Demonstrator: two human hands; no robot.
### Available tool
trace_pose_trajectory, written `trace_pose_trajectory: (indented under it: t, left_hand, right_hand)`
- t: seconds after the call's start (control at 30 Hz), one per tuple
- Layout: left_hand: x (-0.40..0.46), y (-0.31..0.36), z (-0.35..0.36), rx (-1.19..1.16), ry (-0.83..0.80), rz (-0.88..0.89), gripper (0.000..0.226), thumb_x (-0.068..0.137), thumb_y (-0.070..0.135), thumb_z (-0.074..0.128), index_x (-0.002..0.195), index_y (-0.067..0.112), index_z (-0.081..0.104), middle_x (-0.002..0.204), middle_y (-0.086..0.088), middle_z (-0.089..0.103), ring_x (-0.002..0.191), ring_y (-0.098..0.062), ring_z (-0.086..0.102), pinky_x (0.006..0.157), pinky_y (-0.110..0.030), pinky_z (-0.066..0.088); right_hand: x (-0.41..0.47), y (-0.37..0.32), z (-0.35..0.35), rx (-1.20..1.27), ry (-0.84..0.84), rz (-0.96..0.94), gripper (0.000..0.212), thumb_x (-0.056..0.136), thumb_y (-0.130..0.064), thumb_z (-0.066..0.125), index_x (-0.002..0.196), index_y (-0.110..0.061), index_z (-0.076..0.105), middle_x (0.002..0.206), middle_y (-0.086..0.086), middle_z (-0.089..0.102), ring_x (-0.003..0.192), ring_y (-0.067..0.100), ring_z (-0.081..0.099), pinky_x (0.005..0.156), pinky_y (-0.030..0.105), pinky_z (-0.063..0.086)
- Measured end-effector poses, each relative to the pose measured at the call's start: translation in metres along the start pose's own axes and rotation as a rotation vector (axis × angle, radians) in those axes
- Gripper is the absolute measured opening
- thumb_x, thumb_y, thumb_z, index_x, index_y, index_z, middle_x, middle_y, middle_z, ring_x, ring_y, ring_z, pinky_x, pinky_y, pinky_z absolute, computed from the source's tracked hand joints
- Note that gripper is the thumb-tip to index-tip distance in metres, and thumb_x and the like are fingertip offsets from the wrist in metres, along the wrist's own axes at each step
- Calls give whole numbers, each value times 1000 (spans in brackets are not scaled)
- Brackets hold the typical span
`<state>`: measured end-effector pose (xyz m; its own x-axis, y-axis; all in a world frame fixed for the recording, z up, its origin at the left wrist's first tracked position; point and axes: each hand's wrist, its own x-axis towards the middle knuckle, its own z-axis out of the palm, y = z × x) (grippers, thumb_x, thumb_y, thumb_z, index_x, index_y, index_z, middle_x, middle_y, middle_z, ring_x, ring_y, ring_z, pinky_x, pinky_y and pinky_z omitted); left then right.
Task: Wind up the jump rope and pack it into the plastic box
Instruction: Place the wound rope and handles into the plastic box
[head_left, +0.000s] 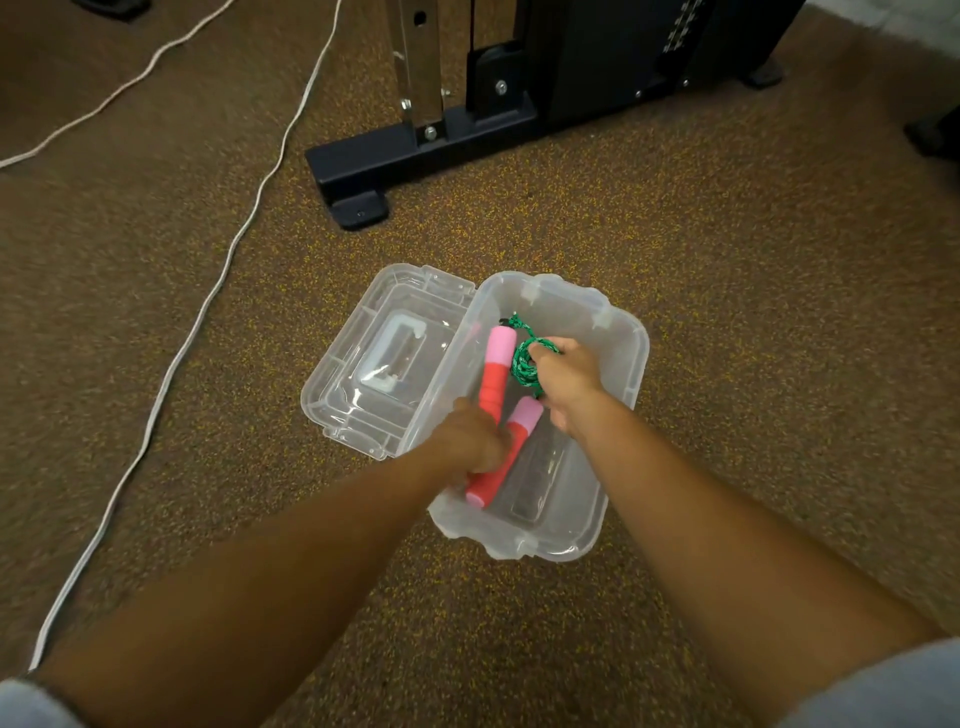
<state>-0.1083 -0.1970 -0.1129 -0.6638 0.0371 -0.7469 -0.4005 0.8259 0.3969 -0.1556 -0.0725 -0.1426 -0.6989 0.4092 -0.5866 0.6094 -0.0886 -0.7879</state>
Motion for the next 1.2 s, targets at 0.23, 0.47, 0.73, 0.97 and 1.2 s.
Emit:
trace_pose_trajectory:
  t: [0.23, 0.47, 0.73, 0.97, 1.2]
  left_hand:
    - [-16, 5, 2, 869, 163, 183, 62, 101, 28, 50, 158, 20, 26, 138, -15, 46, 95, -30, 70, 53, -29, 51]
    - [-17, 5, 5, 1076, 261, 252, 30, 103, 37, 56, 122, 14, 60, 97, 0, 60, 94, -21, 70, 58, -32, 46]
    - [-8, 0, 3, 983, 203, 212, 66, 90, 68, 59, 123, 11, 57, 105, -4, 61, 103, -24, 68, 67, -33, 46]
    - [-8, 1, 18, 1052, 226, 216, 43, 104, 21, 51, 146, 15, 50, 132, -7, 61, 112, -24, 68, 69, -33, 49]
    - [-13, -6, 22, 845, 194, 104, 80, 102, 17, 53, 160, -6, 3, 147, -20, 50, 124, -32, 62, 92, -38, 53]
  right_hand:
    - [-8, 3, 3, -63, 52, 21, 19, 97, -22, 59, 107, -14, 73, 103, 14, 73, 93, 33, 71, 86, 49, 63]
    - [-3, 7, 8, -40, 24, 33, 19, 86, -36, 59, 101, -26, 67, 104, 11, 74, 95, 33, 73, 82, 60, 62]
    - [-11, 1, 8, 6, -25, 72, 6, 101, -23, 59, 105, -22, 64, 101, 8, 68, 96, 30, 70, 80, 59, 63]
    - [-6, 2, -8, -227, -13, -63, 32, 102, -34, 58, 124, -14, 70, 114, 9, 74, 100, 26, 69, 85, 41, 60]
    - [-9, -2, -1, -59, 58, 55, 31, 91, -33, 74, 93, -3, 69, 79, 8, 69, 59, 22, 65, 63, 35, 60]
